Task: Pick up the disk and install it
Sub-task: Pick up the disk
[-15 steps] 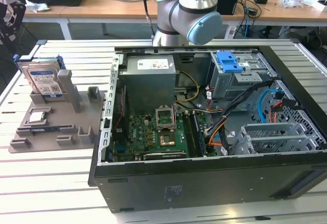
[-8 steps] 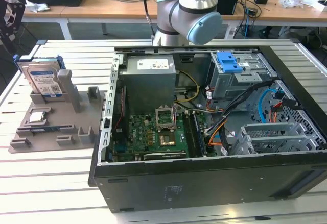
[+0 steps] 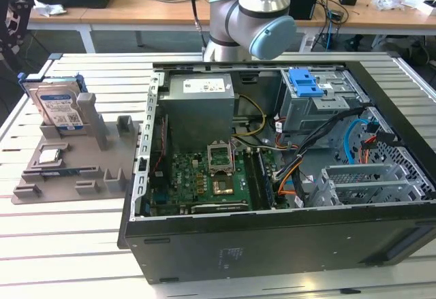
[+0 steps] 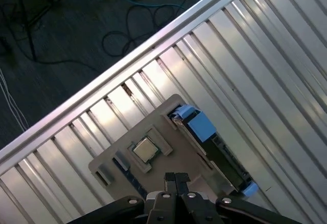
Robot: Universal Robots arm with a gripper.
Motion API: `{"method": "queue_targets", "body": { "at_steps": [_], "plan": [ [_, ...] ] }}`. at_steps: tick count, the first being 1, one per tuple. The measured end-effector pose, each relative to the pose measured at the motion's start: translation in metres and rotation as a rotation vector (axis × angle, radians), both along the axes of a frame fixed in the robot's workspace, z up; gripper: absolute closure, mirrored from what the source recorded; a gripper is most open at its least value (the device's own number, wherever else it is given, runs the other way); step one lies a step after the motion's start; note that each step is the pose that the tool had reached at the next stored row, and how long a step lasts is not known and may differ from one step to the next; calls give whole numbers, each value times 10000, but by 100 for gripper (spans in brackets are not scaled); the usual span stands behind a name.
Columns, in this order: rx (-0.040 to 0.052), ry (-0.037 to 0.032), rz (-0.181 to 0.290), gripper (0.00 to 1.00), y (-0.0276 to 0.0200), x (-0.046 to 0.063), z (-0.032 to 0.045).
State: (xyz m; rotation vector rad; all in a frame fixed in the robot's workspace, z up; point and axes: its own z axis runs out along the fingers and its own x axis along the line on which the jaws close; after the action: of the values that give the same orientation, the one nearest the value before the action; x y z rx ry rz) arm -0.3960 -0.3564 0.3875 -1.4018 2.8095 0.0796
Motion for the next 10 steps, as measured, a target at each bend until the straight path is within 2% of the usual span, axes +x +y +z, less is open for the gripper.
{"method": "queue_targets", "body": {
  "at_steps": [10],
  "plan": [
    [0,0,1188,89,0,0,0]
  ]
}}
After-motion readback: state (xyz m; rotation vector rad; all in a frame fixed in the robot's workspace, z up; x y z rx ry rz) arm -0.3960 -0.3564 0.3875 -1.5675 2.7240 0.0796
